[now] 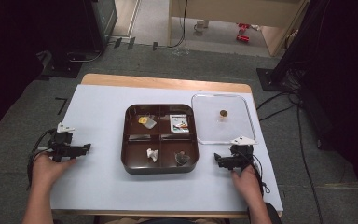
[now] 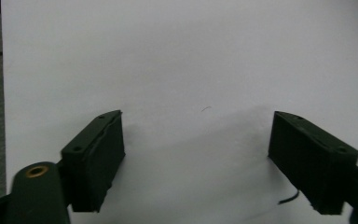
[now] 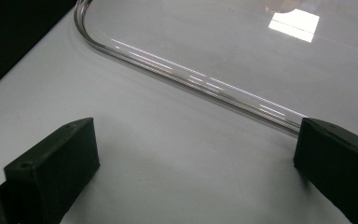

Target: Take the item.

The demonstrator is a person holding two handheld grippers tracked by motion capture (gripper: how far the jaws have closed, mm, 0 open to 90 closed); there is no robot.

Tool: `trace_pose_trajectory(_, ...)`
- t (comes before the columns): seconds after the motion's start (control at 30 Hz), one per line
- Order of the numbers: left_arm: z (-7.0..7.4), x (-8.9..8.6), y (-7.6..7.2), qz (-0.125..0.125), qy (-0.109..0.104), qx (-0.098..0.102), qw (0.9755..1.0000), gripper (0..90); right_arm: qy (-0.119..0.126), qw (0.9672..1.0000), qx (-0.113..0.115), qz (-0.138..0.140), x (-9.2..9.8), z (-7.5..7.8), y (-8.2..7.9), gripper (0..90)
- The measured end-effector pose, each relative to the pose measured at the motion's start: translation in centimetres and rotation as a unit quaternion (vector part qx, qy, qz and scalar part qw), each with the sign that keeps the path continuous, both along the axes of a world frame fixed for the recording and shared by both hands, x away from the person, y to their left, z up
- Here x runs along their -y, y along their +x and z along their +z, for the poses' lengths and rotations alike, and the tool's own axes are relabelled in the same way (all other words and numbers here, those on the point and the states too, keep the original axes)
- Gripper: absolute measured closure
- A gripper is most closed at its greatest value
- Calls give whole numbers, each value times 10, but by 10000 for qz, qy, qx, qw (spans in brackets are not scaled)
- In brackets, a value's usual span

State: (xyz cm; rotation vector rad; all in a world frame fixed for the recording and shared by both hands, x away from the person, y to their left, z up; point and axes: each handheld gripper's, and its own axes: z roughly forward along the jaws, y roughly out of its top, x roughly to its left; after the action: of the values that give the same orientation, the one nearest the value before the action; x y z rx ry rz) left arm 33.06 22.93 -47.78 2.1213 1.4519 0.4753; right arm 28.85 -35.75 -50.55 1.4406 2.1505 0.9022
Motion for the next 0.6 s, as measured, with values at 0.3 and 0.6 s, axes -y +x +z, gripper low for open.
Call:
trace_pose_trajectory(0.3, 13, 9, 1, -413, -279, -3, 9988, 310, -3, 10000, 5, -1, 0, 0, 0, 0)
trace_pose_trajectory(0.6, 19, 25, 5, -783, -325, 49, 9964, 316, -7, 10000, -5, -2, 0, 0, 0, 0)
